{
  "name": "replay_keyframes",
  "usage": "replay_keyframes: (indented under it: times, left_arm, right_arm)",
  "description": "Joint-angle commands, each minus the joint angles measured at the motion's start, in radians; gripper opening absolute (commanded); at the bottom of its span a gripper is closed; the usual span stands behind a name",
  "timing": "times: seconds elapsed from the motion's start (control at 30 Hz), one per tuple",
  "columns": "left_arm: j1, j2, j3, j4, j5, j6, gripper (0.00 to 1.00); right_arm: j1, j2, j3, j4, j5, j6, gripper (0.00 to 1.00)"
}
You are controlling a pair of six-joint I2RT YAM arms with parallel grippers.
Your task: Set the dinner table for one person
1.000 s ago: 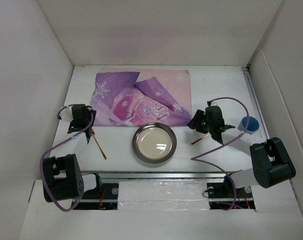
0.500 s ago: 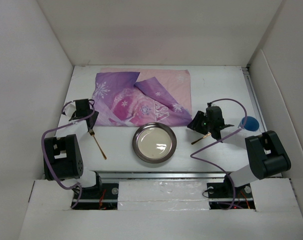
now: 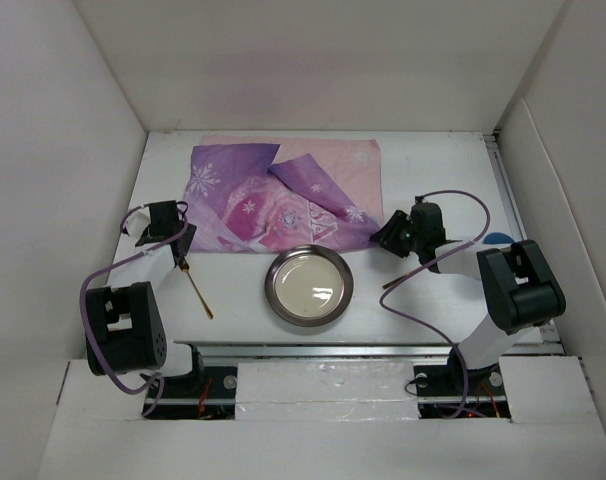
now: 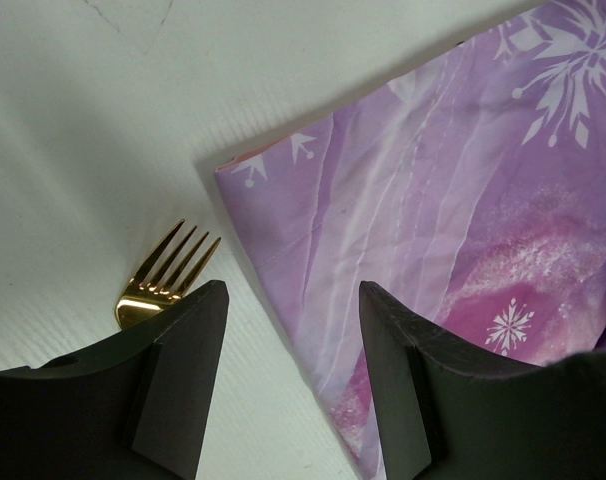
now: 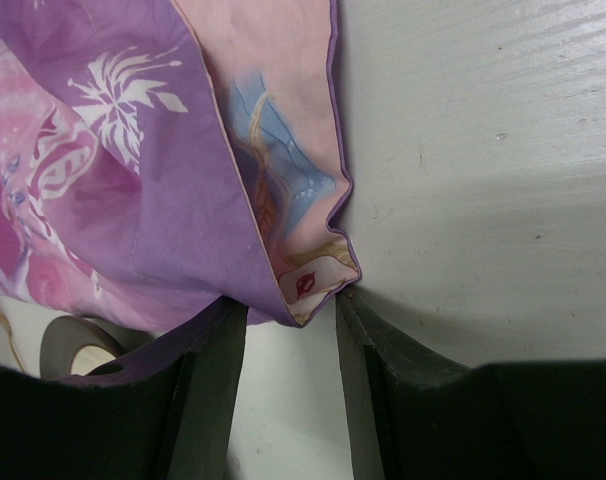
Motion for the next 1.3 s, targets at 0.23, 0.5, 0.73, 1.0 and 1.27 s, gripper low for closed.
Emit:
replay_keyframes:
  times: [0.23,0.5,0.73,1.0,1.27]
  left_arm:
    - [0.003,0.035,-0.018,0.007,0.044,-0.004,0.42]
    - [0.003,0.061,-0.021,0.033,0.052,-0.016,0.42]
    - [-0.025,0.106,-0.005,0.051,0.066,-0.036,0.40]
    - [-0.057,0.149,-0.020,0.068,0.064,-0.056,0.22]
    - [-0.057,0.055,-0.015,0.112,-0.014,-0.013,0.00]
  right_arm:
    - [-0.023,0.044,0.038,0.104,0.040,0.068,0.42]
    - [-0.052,0.045,0.037,0.176,0.049,0.097,0.13]
    - [-0.063,0.040,0.041,0.182,0.048,0.096,0.07]
    - [-0.072,0.025,0.015,0.211,0.038,0.099,0.07]
    - [-0.081,-0.011,0.009,0.210,0.031,0.082,0.00]
